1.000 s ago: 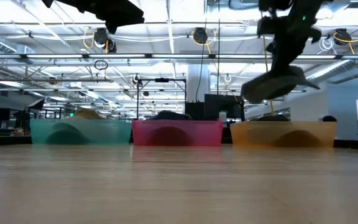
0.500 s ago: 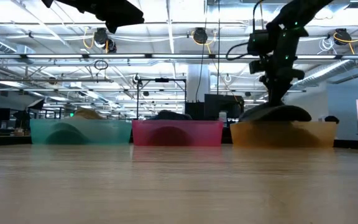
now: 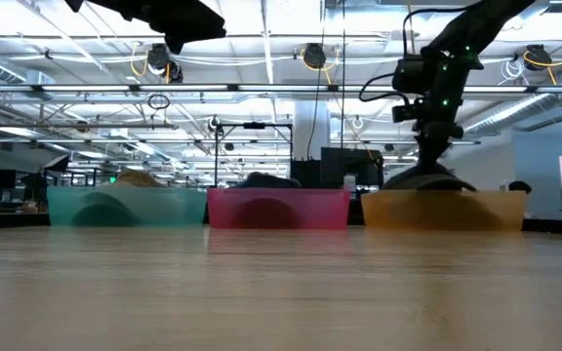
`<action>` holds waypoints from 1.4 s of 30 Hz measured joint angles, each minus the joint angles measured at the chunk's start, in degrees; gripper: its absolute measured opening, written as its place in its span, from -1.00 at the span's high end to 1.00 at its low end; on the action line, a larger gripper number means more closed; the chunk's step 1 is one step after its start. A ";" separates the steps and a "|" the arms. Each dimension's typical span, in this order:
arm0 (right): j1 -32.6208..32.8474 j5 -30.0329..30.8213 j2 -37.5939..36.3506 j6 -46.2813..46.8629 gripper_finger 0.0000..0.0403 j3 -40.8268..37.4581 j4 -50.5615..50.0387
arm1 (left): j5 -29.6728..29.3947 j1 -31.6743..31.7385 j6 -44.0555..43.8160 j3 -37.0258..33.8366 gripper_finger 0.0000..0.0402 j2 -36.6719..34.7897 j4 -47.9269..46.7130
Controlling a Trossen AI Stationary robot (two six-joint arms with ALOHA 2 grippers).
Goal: Pick & Place hat
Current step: Put the black cap into the orange bin
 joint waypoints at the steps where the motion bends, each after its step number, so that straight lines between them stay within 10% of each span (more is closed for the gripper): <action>1: 0.23 0.08 -0.01 0.72 1.00 -0.85 1.07 | 0.00 0.00 -0.15 0.00 0.30 0.00 -0.19; 16: 1.87 16.05 -3.87 3.17 0.65 -8.54 6.78 | 0.00 0.00 0.61 0.00 0.30 0.00 -1.51; 29: 7.86 12.90 -16.09 19.40 0.24 -8.49 2.62 | 0.00 0.00 -0.32 0.00 0.30 0.00 -1.46; 34: 8.26 1.69 -15.02 28.76 0.24 -8.46 -3.88 | 0.00 -0.15 -0.25 0.00 0.30 0.00 -1.46; 42: 5.76 8.73 -6.93 31.96 0.33 -8.30 -1.53 | 0.00 -0.15 -0.18 0.00 0.30 0.02 -1.08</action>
